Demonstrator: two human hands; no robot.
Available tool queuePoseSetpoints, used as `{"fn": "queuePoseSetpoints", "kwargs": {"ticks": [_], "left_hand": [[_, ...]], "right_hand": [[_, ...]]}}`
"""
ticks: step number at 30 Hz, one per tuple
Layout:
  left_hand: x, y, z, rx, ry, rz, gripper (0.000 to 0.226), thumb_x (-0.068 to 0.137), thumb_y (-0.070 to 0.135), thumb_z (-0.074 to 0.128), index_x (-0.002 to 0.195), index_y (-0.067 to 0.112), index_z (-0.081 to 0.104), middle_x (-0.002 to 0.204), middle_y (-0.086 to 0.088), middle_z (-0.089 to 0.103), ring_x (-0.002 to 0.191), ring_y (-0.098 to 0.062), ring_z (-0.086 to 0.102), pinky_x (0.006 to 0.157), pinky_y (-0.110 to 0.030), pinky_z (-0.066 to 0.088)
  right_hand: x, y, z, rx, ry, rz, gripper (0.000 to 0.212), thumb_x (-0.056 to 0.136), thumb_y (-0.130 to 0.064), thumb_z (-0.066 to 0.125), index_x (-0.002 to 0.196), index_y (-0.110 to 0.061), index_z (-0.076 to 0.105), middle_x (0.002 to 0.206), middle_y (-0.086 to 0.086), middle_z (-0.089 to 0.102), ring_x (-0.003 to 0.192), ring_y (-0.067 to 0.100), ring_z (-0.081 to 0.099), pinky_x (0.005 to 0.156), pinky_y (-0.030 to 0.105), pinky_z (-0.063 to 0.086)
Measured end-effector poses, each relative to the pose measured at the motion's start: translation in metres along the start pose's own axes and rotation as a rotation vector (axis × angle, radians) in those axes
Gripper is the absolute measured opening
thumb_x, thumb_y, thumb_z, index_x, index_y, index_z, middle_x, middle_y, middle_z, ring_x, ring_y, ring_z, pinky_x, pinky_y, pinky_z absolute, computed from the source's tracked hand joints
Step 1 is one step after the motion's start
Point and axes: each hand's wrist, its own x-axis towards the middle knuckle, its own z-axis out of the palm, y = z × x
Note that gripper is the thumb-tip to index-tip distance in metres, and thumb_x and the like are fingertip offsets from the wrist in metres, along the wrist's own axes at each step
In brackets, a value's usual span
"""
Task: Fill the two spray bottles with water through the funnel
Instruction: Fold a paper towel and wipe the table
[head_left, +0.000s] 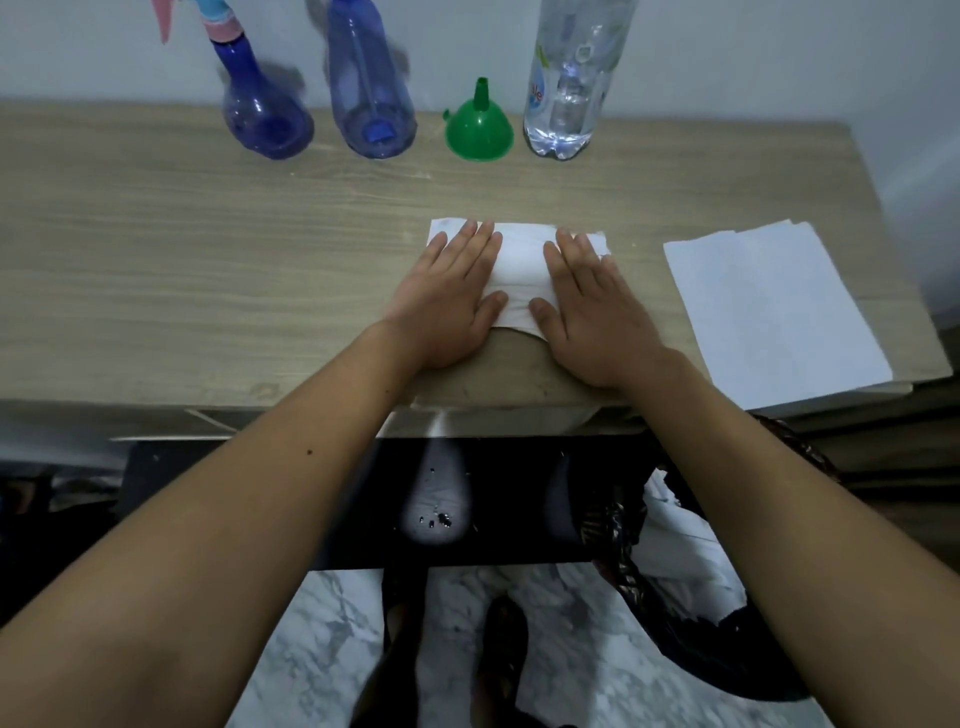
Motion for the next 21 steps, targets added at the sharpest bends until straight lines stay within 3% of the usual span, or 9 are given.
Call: {"fn": "queuePoseSetpoints", "kwargs": {"ticks": [10, 13, 15, 17, 19, 21], "left_hand": [[-0.058, 0.037, 0.014, -0.019, 0.011, -0.002, 0.078, 0.105, 0.052, 0.02, 0.166, 0.003, 0.023, 0.175, -0.014, 0.022, 0.164, -0.029, 0.015, 0.133, -0.046, 0.009], [-0.072, 0.046, 0.017, -0.03, 0.013, 0.004, 0.079, 0.105, 0.054, 0.02, 0.166, 0.004, 0.023, 0.175, -0.013, 0.021, 0.164, -0.028, 0.014, 0.133, -0.045, 0.008], [-0.079, 0.053, 0.018, -0.035, 0.029, 0.015, 0.076, 0.106, 0.053, 0.024, 0.165, 0.006, 0.028, 0.173, -0.012, 0.027, 0.162, -0.027, 0.02, 0.132, -0.045, 0.013], [-0.085, 0.058, 0.022, -0.075, 0.056, 0.037, 0.066, 0.107, 0.046, 0.04, 0.161, 0.008, 0.039, 0.169, -0.01, 0.038, 0.159, -0.028, 0.031, 0.131, -0.045, 0.02], [-0.094, 0.063, 0.031, -0.157, 0.136, 0.073, 0.052, 0.102, 0.027, 0.062, 0.151, 0.012, 0.054, 0.16, -0.007, 0.052, 0.151, -0.027, 0.045, 0.127, -0.046, 0.031], [-0.106, 0.072, 0.039, -0.252, 0.263, 0.064, 0.042, 0.095, 0.016, 0.069, 0.137, 0.018, 0.069, 0.145, -0.003, 0.066, 0.137, -0.025, 0.06, 0.12, -0.042, 0.042]], "right_hand": [[-0.065, -0.011, 0.009, 0.022, -0.026, -0.018, 0.081, 0.103, -0.056, 0.01, 0.167, -0.007, 0.012, 0.177, 0.012, 0.004, 0.164, 0.027, 0.002, 0.133, 0.044, 0.003], [-0.086, -0.014, 0.008, 0.072, 0.025, -0.039, 0.075, 0.106, -0.052, 0.019, 0.164, -0.005, 0.027, 0.174, 0.015, 0.019, 0.162, 0.031, 0.016, 0.132, 0.047, 0.017], [-0.102, -0.013, 0.009, 0.097, 0.124, -0.075, 0.061, 0.108, -0.038, 0.041, 0.156, -0.001, 0.043, 0.165, 0.019, 0.039, 0.153, 0.038, 0.036, 0.126, 0.049, 0.031], [-0.12, -0.012, 0.015, 0.131, 0.259, -0.088, 0.046, 0.1, -0.012, 0.062, 0.144, 0.0, 0.058, 0.149, 0.02, 0.057, 0.134, 0.04, 0.052, 0.116, 0.05, 0.044], [-0.136, -0.013, 0.02, 0.22, 0.367, -0.044, 0.037, 0.092, 0.005, 0.065, 0.129, 0.0, 0.068, 0.129, 0.016, 0.067, 0.115, 0.038, 0.059, 0.103, 0.049, 0.052], [-0.148, -0.013, 0.022, 0.309, 0.417, -0.004, 0.03, 0.09, 0.008, 0.064, 0.117, -0.001, 0.074, 0.112, 0.014, 0.069, 0.104, 0.037, 0.061, 0.094, 0.046, 0.055]]}}
